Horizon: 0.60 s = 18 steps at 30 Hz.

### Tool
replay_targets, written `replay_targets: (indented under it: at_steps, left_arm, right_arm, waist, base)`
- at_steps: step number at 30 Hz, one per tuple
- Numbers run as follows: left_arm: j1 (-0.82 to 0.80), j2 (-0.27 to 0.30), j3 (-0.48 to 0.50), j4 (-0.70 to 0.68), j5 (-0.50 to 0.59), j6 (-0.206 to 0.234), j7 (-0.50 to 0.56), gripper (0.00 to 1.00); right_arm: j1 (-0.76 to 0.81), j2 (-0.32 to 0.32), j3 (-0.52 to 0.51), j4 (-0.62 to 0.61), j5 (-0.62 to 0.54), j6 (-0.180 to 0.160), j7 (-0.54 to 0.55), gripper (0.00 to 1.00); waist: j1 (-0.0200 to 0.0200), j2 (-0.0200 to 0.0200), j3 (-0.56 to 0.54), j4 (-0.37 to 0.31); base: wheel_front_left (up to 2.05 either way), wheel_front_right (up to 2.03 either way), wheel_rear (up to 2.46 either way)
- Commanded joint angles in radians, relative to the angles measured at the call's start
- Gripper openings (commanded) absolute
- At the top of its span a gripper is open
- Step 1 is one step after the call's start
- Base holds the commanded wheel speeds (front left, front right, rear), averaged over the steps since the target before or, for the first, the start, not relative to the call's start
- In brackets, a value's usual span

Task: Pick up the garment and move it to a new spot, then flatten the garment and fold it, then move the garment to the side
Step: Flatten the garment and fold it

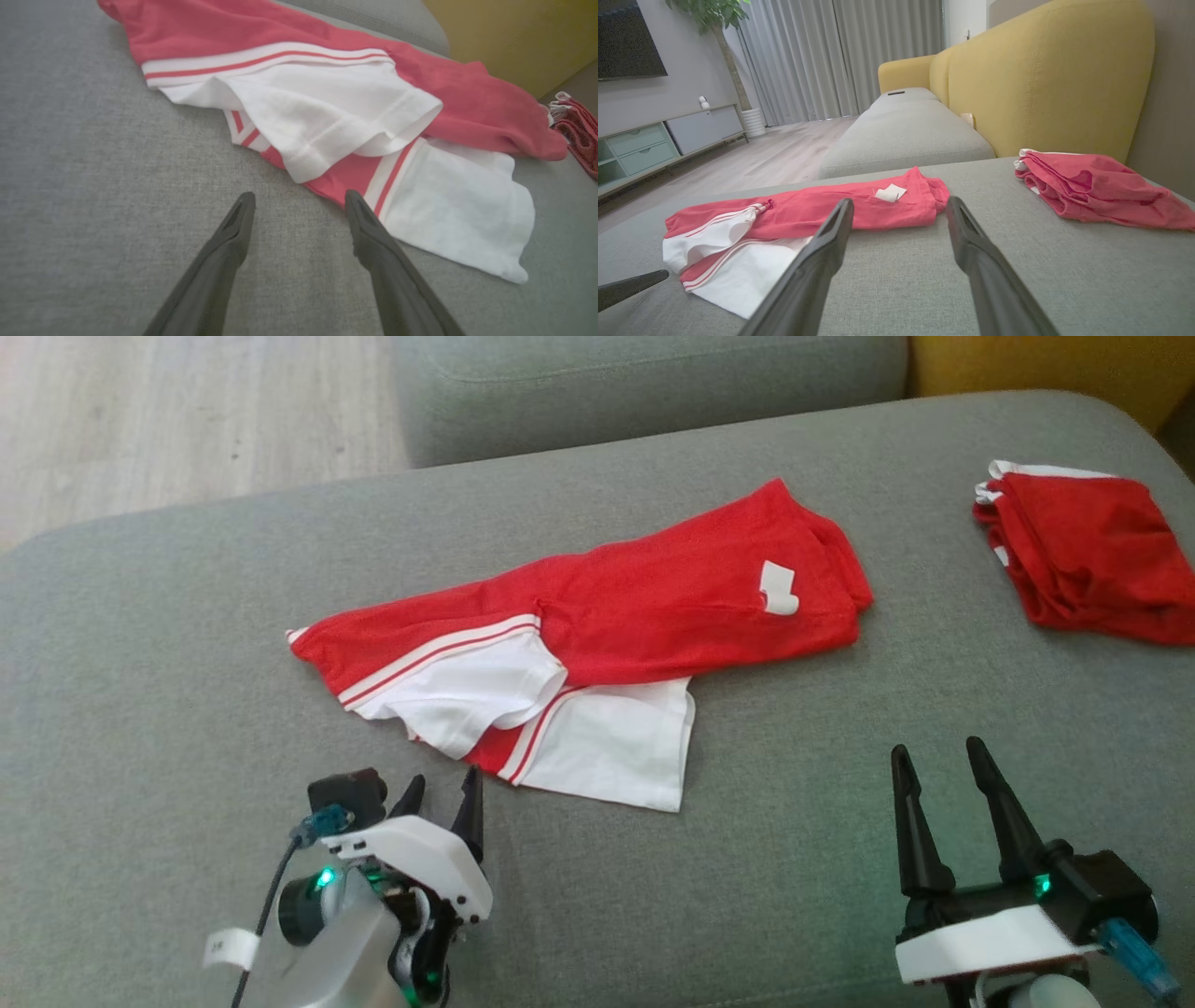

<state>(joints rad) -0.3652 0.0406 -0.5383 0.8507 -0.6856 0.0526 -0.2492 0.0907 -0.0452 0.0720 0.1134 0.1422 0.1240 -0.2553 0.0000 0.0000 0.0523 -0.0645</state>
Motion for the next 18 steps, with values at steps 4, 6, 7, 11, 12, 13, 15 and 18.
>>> replay_targets:
  at_steps: [4,6,7,11,12,13,15,18]
  left_arm:
    - [-0.088,0.01,0.032,0.015,-0.01,-0.01,-0.013,1.0]
    - [-0.099,0.01,0.039,0.023,-0.007,-0.01,-0.013,1.0]
    - [-0.103,0.01,0.043,0.027,-0.006,-0.01,-0.013,1.0]
    - [-0.118,0.01,0.051,0.038,0.003,-0.011,-0.013,0.68]
    - [-0.121,0.01,0.052,0.042,0.004,-0.011,-0.013,0.45]
    - [-0.124,0.01,0.052,0.046,0.005,-0.011,-0.013,0.41]
    - [-0.128,0.01,0.051,0.053,0.003,-0.012,-0.013,0.07]
    - [-0.13,0.01,0.048,0.056,-0.002,-0.015,-0.013,0.0]
  right_arm:
    - [-0.054,-0.019,0.025,-0.037,0.0,0.007,-0.006,1.0]
    - [-0.06,-0.021,0.027,-0.039,0.001,0.007,-0.006,1.0]
    - [-0.062,-0.022,0.028,-0.039,0.001,0.007,-0.006,1.0]
    - [-0.069,-0.025,0.029,-0.043,0.002,0.007,-0.006,1.0]
    - [-0.069,-0.026,0.029,-0.044,0.002,0.007,-0.006,1.0]
    - [-0.07,-0.027,0.029,-0.045,0.002,0.007,-0.006,1.0]
    - [-0.071,-0.028,0.029,-0.045,0.002,0.007,-0.006,1.0]
    - [-0.071,-0.029,0.027,-0.046,0.003,0.007,-0.006,1.0]
  waist:
    - [0.0,0.0,0.017,-0.023]
    - [0.0,0.0,0.024,-0.029]
    - [0.0,0.0,0.028,-0.032]
    - [0.0,0.0,0.038,-0.039]
    - [0.0,0.0,0.04,-0.04]
    - [0.0,0.0,0.042,-0.041]
    - [0.0,0.0,0.044,-0.042]
    - [0.0,0.0,0.045,-0.042]
  base:
    - [0.0,0.0,0.0]
    - [0.0,0.0,0.0]
    - [0.0,0.0,0.0]
    - [0.0,0.0,0.0]
    - [0.0,0.0,0.0]
    - [0.0,0.0,0.0]
    - [0.0,0.0,0.0]
    - [0.0,0.0,0.0]
